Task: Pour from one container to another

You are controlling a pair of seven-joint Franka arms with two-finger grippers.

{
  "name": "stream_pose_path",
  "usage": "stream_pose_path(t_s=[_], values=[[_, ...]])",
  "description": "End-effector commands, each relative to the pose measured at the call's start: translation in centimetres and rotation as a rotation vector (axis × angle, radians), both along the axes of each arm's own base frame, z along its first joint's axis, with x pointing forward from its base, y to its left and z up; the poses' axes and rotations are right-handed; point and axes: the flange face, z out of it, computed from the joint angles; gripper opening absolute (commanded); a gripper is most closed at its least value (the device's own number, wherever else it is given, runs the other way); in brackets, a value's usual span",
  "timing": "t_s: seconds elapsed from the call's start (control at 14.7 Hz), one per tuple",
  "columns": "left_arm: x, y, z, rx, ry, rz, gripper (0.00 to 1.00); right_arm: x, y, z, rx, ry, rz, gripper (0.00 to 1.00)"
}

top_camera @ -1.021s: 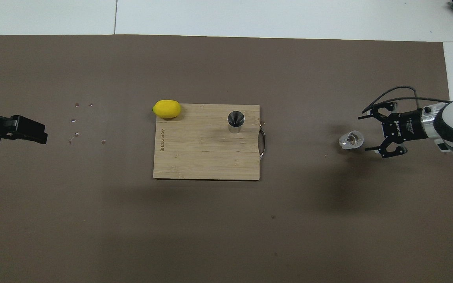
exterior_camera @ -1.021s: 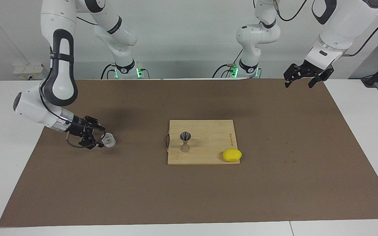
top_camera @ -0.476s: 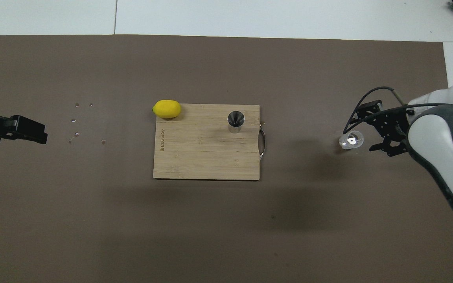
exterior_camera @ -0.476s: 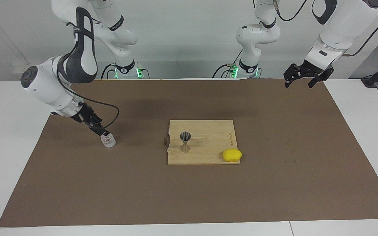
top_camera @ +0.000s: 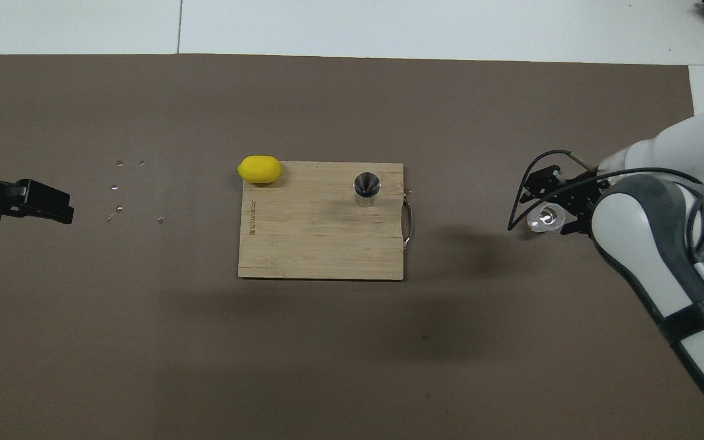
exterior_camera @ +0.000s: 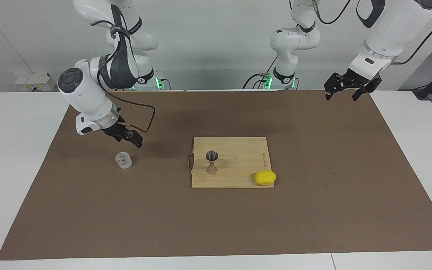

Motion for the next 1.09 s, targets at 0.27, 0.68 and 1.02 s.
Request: stream_pose_path(t_s=[0.27, 0.68, 1.02], values=[[-0.8, 0.3, 0.2, 0.004, -0.009, -0.001, 1.0, 0.3, 1.6, 11.1, -0.11, -0.043, 0.114, 1.0], [-0.8, 0.3, 0.2, 0.006, -0.009, -0.001, 1.0, -0.5, 2.4, 15.3, -0.144, -0.06, 0.135, 1.0], [-0.8, 0.3, 0.2, 0.004, -0.009, -0.001, 1.0, -1.4, 2.0, 17.2, -0.142, -0.082, 0.138, 1.0]])
